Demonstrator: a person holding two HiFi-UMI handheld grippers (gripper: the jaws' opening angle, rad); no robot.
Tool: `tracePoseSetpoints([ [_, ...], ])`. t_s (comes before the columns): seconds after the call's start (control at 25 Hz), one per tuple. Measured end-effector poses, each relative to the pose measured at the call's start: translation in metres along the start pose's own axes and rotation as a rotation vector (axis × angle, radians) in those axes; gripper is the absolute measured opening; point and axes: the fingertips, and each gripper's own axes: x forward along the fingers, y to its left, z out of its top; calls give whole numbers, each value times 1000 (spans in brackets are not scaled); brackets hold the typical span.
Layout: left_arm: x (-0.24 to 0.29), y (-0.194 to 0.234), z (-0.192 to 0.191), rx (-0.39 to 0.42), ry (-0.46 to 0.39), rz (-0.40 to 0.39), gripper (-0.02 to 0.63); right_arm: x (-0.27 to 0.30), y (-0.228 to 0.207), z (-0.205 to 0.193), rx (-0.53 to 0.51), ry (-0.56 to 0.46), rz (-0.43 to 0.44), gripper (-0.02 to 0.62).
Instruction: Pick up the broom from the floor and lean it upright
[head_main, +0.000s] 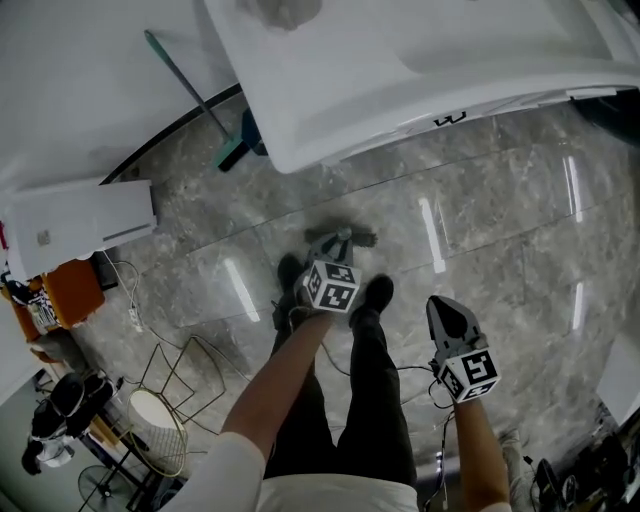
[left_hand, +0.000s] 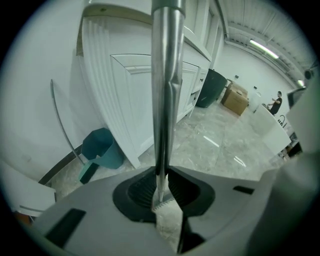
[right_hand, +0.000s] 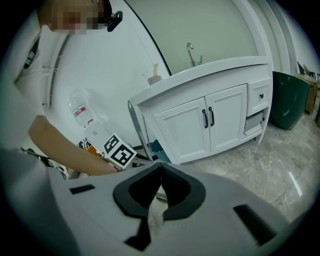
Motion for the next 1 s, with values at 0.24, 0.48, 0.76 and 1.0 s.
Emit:
tracePoseSetpoints([
  [0.24,34,19,37,-48,-17,35,71,-2,-13,4,20,-17,-7,0],
  [0.48,53,52,58,-92,-17,69,71,3,-32,-1,58,-13,-25,0],
  [0.76,67,59,68,-97,-52,77,71,13,-42,-4,65,-3,-20,0],
  [1.0,76,79,76,-130,-83,106,71,21,-50,-7,66,-1,-22,0],
])
